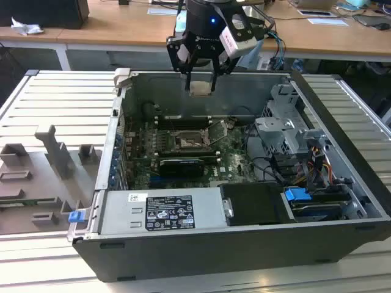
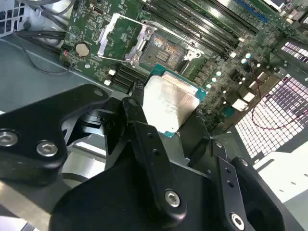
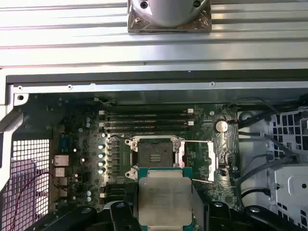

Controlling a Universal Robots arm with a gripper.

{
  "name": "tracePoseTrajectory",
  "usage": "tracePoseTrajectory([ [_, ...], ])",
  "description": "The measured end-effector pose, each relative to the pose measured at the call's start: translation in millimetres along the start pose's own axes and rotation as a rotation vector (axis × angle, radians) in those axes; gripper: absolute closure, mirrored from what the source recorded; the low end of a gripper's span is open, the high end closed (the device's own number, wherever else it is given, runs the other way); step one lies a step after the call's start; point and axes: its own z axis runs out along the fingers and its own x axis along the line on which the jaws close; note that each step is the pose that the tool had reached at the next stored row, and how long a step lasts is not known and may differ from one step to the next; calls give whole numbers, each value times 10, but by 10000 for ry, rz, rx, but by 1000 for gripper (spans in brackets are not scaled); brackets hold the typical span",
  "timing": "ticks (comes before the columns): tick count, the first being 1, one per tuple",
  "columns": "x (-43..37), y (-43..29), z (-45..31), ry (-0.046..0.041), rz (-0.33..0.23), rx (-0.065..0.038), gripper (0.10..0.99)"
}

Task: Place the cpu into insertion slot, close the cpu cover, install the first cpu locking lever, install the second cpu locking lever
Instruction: 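Place the cpu into insertion slot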

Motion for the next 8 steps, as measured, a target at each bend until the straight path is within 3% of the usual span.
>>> tracePoseTrajectory([
  [8, 0, 0, 0, -11, 128, -2, 549],
])
